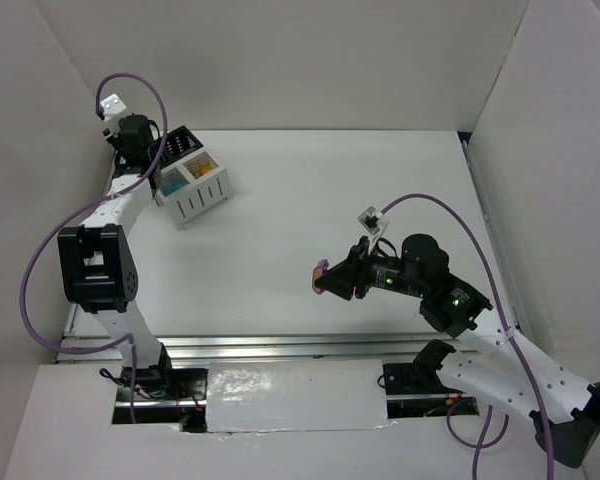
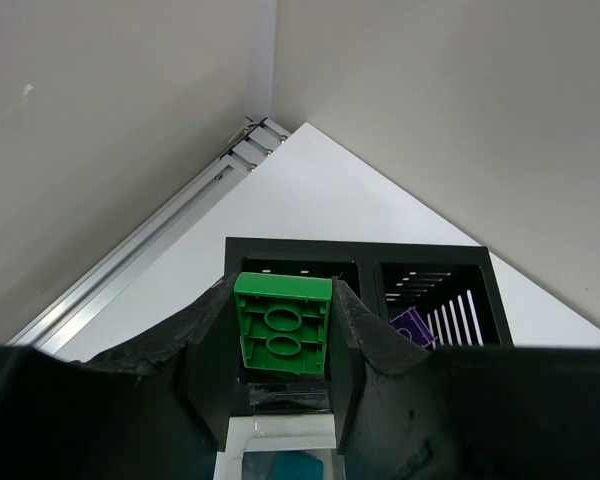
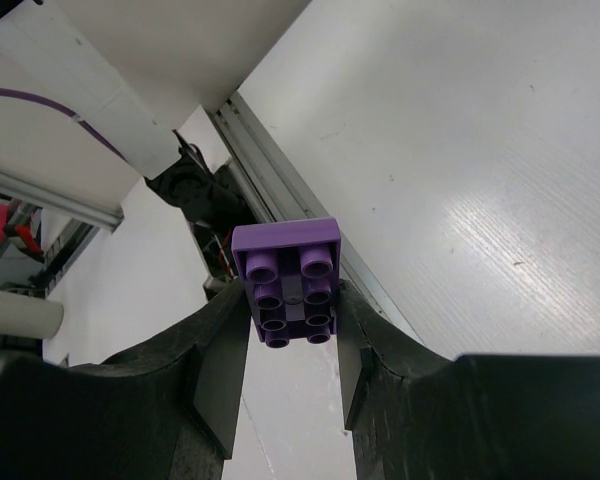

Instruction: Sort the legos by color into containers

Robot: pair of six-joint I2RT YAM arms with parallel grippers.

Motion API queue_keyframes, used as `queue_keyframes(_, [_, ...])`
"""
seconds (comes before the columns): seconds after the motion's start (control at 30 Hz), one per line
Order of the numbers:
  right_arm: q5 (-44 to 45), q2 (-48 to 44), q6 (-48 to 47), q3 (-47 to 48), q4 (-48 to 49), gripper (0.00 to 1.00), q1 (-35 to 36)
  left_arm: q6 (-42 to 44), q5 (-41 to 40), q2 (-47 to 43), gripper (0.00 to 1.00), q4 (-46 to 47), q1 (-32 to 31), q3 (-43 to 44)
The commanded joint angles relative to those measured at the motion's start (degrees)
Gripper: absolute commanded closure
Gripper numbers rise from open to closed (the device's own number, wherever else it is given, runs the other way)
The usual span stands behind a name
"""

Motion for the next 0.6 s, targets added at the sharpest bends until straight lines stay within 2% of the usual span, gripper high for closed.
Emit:
queue_keyframes(0.0, [0.39,-0.94,-0.82,0.21,2.21,1.0,-0.12,-0.59,1.06,0.56,1.0,1.58,0.06,1.96])
queue_keyframes(0.2, [-0.14,-0.5,-0.82,0.03,2.65,1.0,-0.12,1.25,2.21,1.53,1.0,1.4,-1.08,2.66])
queue_keyframes(0.37, [-0.67,0.29,-0.91,0.12,3.0,1.0,-0.21,4.59,6.77,1.88,1.0,1.75,-3.54,3.37])
queue_keyframes(0.57, [-0.76,-0.15,-1.26,0.56,2.3,1.0,-0.12,6.34,4.67,0.48,1.0,1.05,-6.27,4.42])
